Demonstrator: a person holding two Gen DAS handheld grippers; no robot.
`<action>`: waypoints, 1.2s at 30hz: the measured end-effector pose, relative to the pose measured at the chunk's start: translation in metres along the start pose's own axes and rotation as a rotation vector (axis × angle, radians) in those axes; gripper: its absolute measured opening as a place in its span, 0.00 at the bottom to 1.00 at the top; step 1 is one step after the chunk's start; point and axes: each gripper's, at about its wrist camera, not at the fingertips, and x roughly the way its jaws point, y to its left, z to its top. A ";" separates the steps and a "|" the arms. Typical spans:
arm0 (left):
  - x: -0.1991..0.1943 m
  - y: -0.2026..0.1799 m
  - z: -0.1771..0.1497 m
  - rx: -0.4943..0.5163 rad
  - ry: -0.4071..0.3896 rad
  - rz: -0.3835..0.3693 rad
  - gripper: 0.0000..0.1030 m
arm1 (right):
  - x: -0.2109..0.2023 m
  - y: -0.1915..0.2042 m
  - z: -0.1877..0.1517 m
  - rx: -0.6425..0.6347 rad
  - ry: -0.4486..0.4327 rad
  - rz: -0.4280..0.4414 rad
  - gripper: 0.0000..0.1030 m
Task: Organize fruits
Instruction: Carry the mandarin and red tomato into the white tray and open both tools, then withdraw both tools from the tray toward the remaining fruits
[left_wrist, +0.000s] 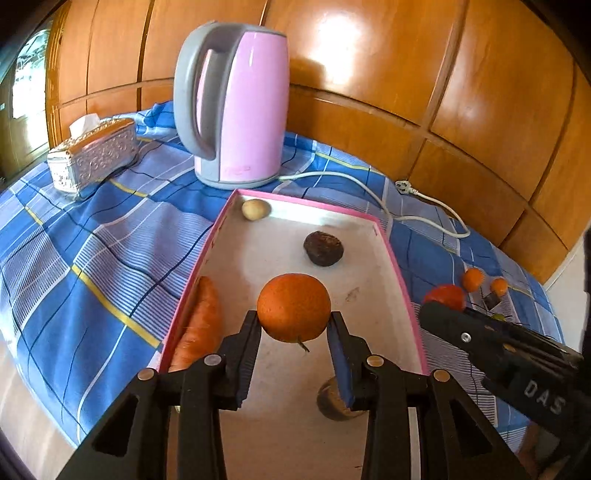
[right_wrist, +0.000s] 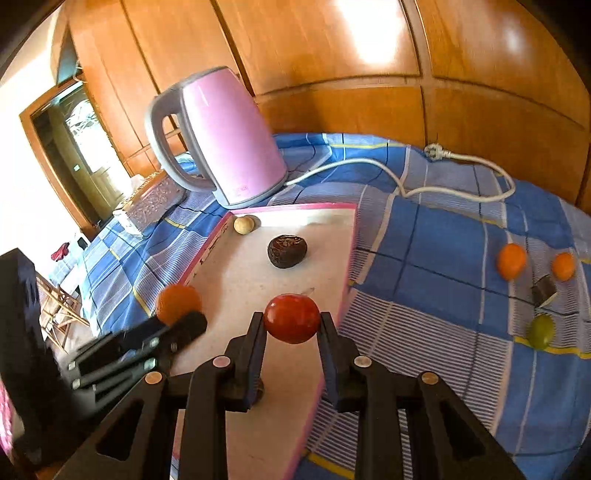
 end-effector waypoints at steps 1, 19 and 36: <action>0.001 0.001 -0.001 -0.002 0.001 0.005 0.37 | 0.003 0.001 0.000 0.009 0.011 0.007 0.28; -0.011 -0.008 -0.008 -0.004 -0.002 0.037 0.37 | -0.018 -0.002 -0.018 0.058 -0.027 -0.028 0.36; -0.021 -0.040 -0.018 0.076 0.012 -0.011 0.37 | -0.043 -0.035 -0.042 0.109 -0.062 -0.152 0.36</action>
